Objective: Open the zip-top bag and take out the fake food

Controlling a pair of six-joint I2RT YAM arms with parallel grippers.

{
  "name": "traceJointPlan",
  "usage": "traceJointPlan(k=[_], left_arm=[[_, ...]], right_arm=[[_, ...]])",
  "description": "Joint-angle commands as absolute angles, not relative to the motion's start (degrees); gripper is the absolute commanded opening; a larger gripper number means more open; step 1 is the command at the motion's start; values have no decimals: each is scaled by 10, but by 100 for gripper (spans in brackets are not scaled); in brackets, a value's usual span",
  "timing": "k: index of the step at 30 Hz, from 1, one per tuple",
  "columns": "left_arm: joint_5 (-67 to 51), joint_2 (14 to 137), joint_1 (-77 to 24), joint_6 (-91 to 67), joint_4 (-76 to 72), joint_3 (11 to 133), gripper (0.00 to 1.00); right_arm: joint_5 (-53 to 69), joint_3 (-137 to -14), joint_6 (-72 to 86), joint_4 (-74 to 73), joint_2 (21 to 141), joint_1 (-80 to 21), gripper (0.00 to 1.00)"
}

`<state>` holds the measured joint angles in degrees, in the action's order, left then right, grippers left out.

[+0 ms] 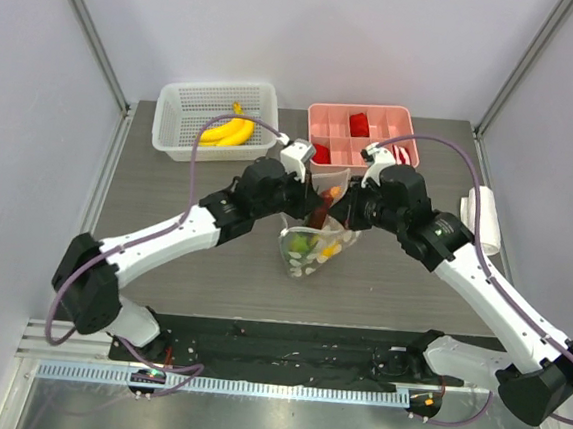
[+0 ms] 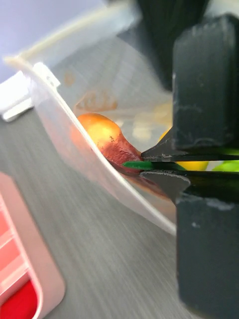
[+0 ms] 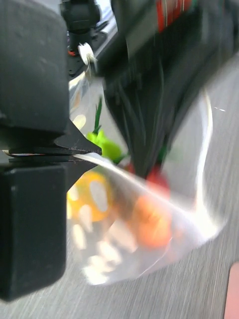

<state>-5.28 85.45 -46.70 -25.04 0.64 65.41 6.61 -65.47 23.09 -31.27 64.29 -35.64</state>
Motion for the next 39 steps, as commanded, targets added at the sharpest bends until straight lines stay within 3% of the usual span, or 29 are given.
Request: traceJointPlan(k=[1,7,10,14,18,24,31,39], left_arm=[[15,775,-506,-246,-8,637,0],[98,738,-577,-199,-20,615,0],[158,695,-581,-198,-49,574,0],[184,647,-584,-169,-131,513,0],[226,642,-584,-156,-123,497,0],[163,668,-584,-221,-181,510,0],[57,651,-584,-175,-250,474,0],[135,686,-584,-230,-238,458,0]], right_arm=[[8,-633,291,-276,621,-359,1],[3,-631,321,-271,626,-356,1],[-39,-627,320,-279,612,-353,1],[-24,-616,323,-291,597,-340,1],[-7,-613,316,-291,589,-338,1],[138,-626,316,-251,640,-345,1],[40,-636,287,-273,647,-345,1],[53,-613,274,-245,671,-345,1]])
